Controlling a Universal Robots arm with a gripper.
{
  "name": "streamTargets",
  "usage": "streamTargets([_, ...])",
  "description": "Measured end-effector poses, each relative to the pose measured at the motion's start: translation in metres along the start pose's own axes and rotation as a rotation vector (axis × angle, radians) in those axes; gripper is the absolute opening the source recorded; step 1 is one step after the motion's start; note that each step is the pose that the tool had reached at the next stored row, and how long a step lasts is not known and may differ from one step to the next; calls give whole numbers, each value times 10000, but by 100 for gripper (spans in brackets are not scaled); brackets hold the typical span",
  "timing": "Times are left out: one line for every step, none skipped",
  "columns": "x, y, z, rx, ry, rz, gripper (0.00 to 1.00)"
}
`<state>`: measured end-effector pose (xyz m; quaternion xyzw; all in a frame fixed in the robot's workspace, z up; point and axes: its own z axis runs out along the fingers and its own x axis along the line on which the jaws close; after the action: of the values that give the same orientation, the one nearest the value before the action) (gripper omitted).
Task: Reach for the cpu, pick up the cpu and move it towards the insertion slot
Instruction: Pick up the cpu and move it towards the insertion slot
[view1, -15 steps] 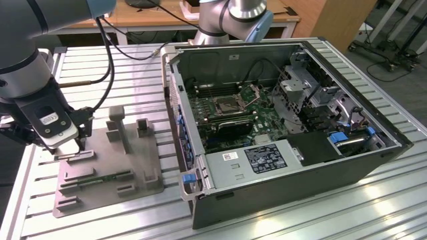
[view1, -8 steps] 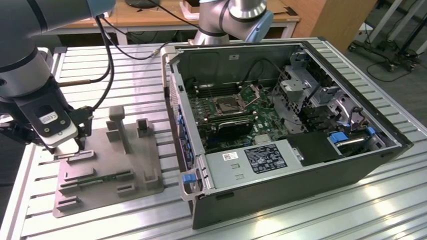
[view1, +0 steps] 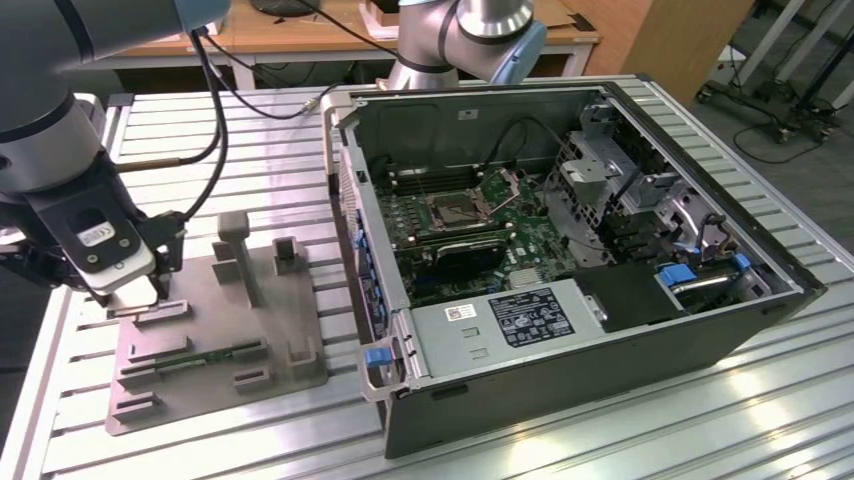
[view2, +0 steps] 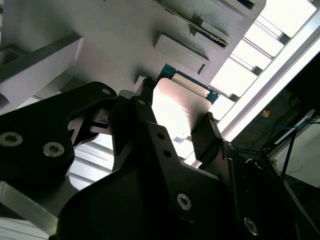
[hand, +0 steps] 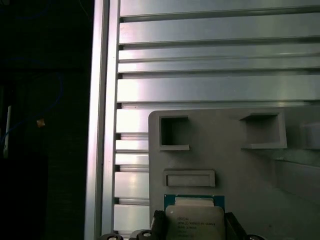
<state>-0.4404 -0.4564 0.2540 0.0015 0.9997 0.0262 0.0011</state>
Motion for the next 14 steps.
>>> streamTargets([0, 0, -6, 1, 1, 0, 55])
streamTargets([0, 1, -11, 0, 0, 0, 55])
streamTargets([0, 1, -14, -1, -2, 0, 55])
streamTargets([0, 1, -19, -2, -3, 0, 55])
streamTargets([0, 1, -25, -1, -2, 0, 55])
streamTargets([0, 2, -31, -1, -2, 0, 55])
streamTargets([0, 2, -39, -1, -2, 0, 55])
streamTargets([0, 3, -46, -1, -2, 0, 55])
streamTargets([0, 3, -52, -1, -2, 0, 55])
streamTargets([0, 3, -56, -2, -3, 0, 55])
streamTargets([-1, 3, -59, -3, -5, -1, 55])
streamTargets([-1, 4, -62, -3, -4, 0, 55])
streamTargets([0, 4, -67, -1, -1, 0, 55])
streamTargets([-1, 4, -69, -1, -2, 0, 55])
